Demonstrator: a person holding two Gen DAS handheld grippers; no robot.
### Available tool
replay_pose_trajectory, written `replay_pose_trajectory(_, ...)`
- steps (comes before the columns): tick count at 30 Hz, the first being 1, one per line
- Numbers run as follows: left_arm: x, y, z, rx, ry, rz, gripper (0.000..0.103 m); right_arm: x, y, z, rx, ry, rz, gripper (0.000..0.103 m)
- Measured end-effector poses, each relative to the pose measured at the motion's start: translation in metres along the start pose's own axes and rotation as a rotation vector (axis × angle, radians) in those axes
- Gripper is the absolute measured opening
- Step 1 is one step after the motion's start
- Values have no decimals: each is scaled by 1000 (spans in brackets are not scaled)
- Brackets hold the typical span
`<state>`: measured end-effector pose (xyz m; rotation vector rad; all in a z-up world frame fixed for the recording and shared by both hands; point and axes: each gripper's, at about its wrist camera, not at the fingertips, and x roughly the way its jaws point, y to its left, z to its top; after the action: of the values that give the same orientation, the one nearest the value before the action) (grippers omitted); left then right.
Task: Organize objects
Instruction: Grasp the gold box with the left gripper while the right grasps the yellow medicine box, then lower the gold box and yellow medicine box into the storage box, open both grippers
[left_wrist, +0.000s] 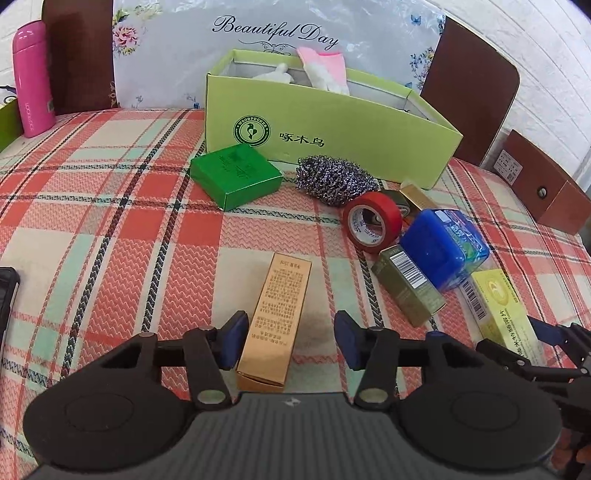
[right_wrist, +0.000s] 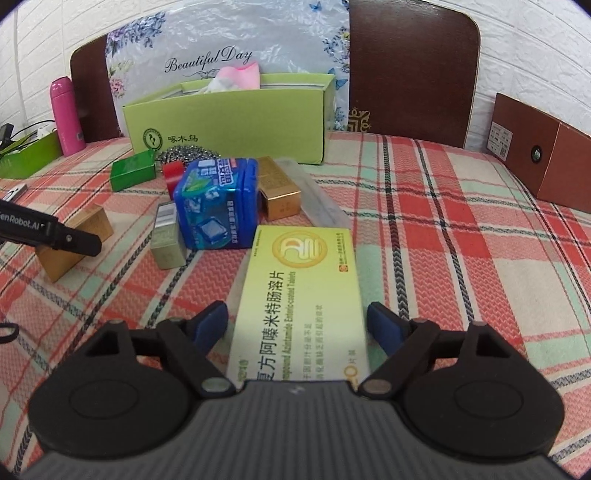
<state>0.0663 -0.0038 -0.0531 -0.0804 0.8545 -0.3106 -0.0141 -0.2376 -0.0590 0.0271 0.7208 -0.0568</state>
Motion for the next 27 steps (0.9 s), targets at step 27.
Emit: replay_pose_trajectory(27,-28,1,18,7,-92,-52,24,-36,-18,10,80,-62,69,66)
